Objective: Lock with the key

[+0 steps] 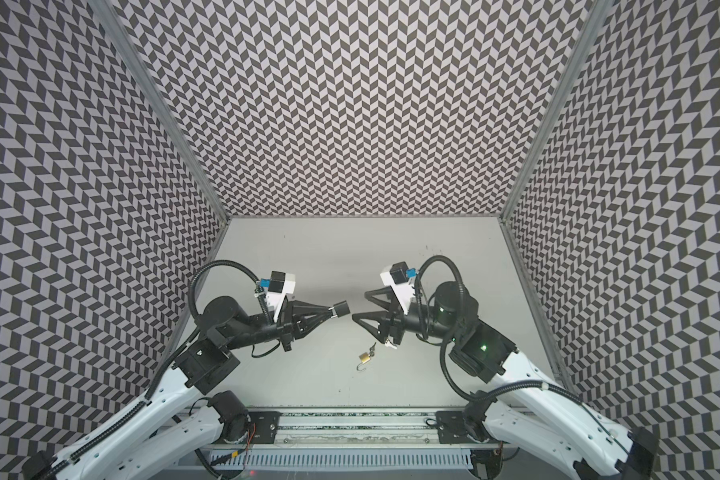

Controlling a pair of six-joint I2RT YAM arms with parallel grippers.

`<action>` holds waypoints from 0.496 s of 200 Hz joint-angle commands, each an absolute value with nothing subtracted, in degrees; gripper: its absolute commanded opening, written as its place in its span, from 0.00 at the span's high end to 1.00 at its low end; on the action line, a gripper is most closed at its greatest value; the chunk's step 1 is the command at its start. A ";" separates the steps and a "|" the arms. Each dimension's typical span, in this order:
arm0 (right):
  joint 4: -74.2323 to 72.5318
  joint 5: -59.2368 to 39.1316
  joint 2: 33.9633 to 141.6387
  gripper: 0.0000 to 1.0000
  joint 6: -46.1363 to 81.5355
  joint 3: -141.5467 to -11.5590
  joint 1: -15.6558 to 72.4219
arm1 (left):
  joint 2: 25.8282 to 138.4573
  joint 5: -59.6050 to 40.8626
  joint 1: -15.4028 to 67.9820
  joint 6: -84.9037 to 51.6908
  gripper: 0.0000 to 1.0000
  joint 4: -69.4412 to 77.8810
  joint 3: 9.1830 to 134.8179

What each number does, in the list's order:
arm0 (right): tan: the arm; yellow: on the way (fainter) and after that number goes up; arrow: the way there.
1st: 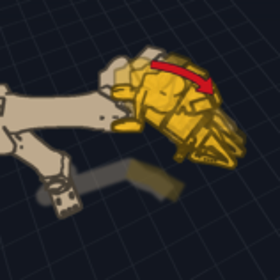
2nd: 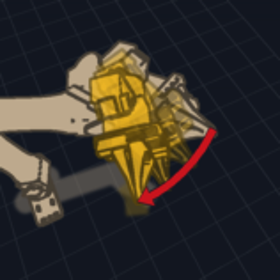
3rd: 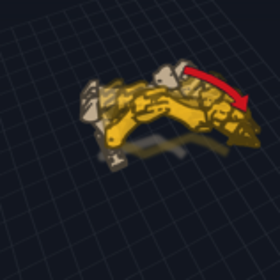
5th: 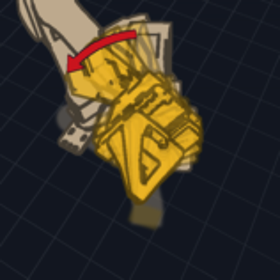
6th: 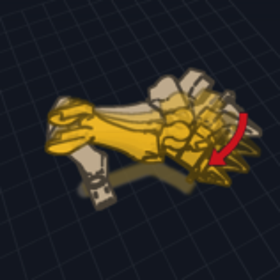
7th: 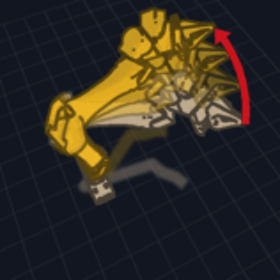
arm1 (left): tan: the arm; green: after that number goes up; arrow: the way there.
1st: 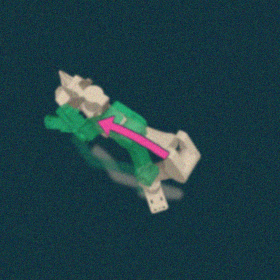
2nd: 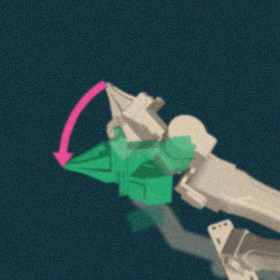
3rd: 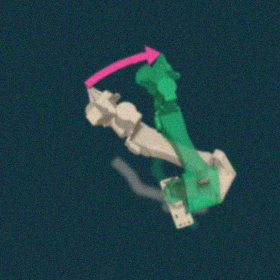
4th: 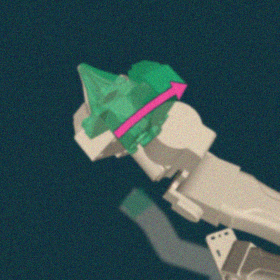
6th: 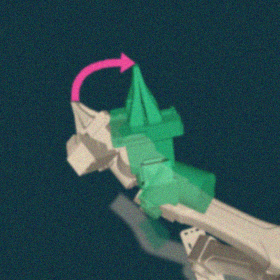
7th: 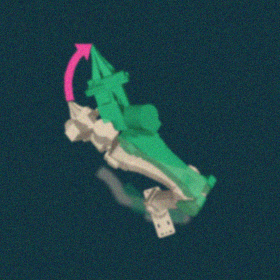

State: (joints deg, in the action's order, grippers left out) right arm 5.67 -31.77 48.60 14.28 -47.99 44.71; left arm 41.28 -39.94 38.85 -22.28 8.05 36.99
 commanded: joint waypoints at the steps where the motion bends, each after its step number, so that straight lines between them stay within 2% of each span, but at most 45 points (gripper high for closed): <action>1: 7.61 -41.95 49.58 0.28 9.35 -50.50 44.56 | 41.06 -45.12 38.84 -18.16 1.00 5.47 38.89; 66: 8.90 -46.73 52.96 0.30 8.20 -51.44 44.65 | 42.09 -46.25 39.22 -17.40 1.00 5.01 39.29; 99: 9.35 -45.85 54.31 0.35 7.41 -51.76 44.65 | 43.97 -47.35 39.55 -16.99 1.00 4.49 39.79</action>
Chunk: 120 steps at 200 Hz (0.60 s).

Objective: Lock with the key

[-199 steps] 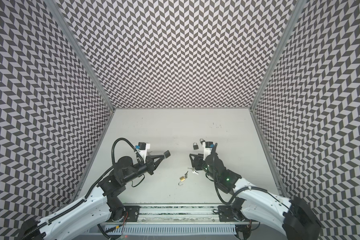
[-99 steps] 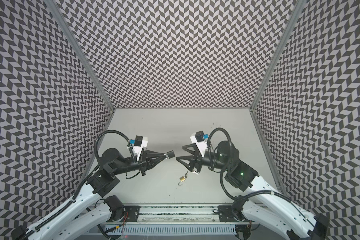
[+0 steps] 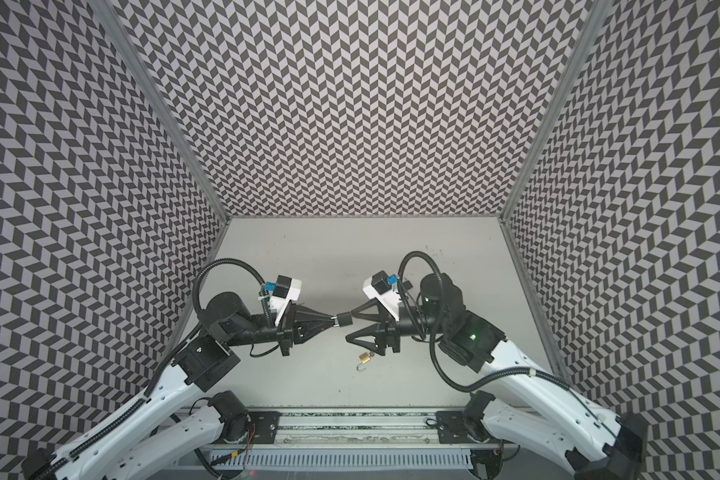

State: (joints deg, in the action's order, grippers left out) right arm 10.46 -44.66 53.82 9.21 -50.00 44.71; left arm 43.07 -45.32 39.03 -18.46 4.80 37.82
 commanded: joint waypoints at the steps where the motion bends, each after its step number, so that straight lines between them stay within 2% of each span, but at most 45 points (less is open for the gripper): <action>1: 9.25 -45.91 54.31 0.35 7.44 -51.76 44.65 | 43.96 -47.36 39.59 -16.97 1.00 4.48 39.76; 67: 5.85 -48.60 54.52 0.56 9.14 -51.16 44.63 | 44.94 -47.51 39.93 -16.52 1.00 4.39 39.84; 120: 5.26 -49.75 55.12 0.69 9.49 -50.67 44.65 | 45.22 -47.38 40.12 -16.52 1.00 4.61 39.92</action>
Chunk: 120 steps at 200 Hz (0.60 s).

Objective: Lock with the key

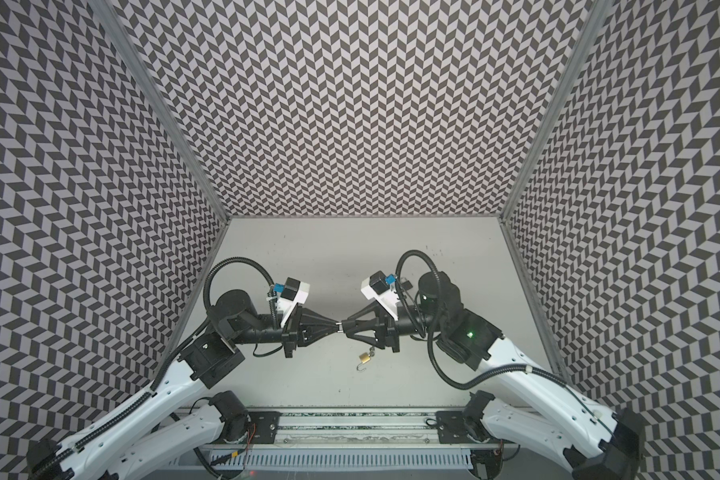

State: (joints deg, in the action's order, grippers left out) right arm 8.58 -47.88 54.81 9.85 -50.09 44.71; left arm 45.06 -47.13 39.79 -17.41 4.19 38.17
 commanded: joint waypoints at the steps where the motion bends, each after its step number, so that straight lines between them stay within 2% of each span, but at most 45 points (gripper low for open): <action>1: 5.27 -49.79 55.11 0.69 9.54 -50.69 44.65 | 45.24 -47.38 40.15 -16.52 1.00 4.59 39.96; 88: 4.52 -50.41 55.37 0.95 9.83 -50.12 44.65 | 45.62 -46.84 40.34 -16.52 1.00 4.74 40.17; 120: 5.29 -46.76 54.11 1.00 9.49 -50.56 44.65 | 45.38 -44.32 40.33 -16.70 0.98 4.25 40.77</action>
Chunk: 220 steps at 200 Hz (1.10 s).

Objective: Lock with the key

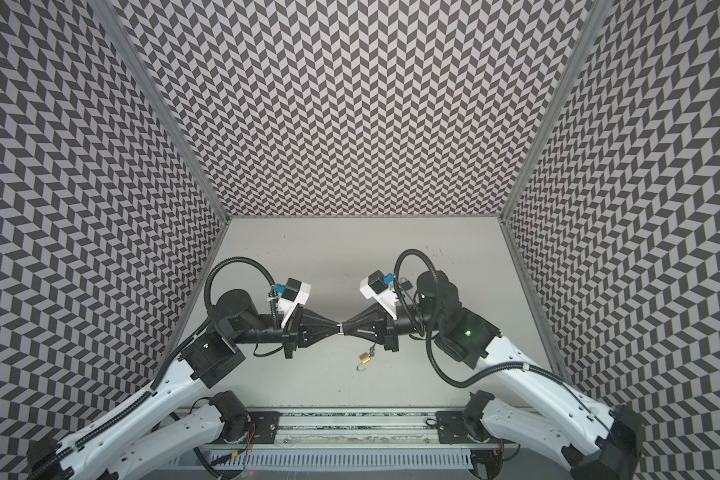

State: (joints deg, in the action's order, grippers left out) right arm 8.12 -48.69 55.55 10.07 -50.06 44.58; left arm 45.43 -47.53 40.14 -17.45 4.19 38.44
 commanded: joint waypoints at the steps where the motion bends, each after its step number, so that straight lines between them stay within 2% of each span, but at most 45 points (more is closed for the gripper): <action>1: 5.33 -46.54 54.00 1.00 9.49 -50.55 44.65 | 45.36 -44.04 40.34 -16.70 0.97 4.15 40.86; 9: 5.36 -44.04 52.99 1.00 9.40 -50.71 44.65 | 45.02 -41.81 40.33 -16.62 0.84 3.47 41.34; 36: 3.46 -29.58 49.12 1.00 10.99 -48.38 44.63 | 43.21 -29.38 40.25 -16.77 0.33 0.74 42.23; 52: 0.37 -18.79 47.20 1.00 15.07 -44.49 44.56 | 43.50 -21.91 40.23 -17.76 0.09 -0.78 42.02; 59: -0.97 -14.44 46.76 1.00 17.54 -42.43 44.56 | 44.11 -18.92 40.25 -18.45 0.01 -1.78 41.93; 74: -4.48 -7.53 45.85 1.00 21.37 -38.33 44.56 | 46.01 -15.14 40.31 -19.48 0.00 -4.07 42.09; 95: -10.46 -3.37 45.64 1.00 24.44 -33.07 44.52 | 50.00 -11.87 42.15 -21.33 0.00 -6.48 42.46; 126: -16.80 3.47 48.61 1.00 29.73 -27.98 43.90 | 51.83 0.94 48.45 -26.26 0.00 -5.98 38.76; 154: -24.05 -0.96 54.69 1.00 32.58 -25.05 41.31 | 53.44 4.07 48.60 -30.83 0.00 -3.57 34.50; 205: -27.39 3.03 68.34 1.00 37.48 -25.81 41.05 | 57.28 6.22 48.32 -34.96 0.00 0.21 28.74; 220: -29.77 3.04 72.27 1.00 39.05 -25.94 40.99 | 58.12 4.23 46.98 -35.84 0.00 2.53 27.17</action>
State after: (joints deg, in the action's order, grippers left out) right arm -20.49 1.10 68.07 34.63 -25.21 41.32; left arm 57.19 3.40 48.38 -32.21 -2.48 28.99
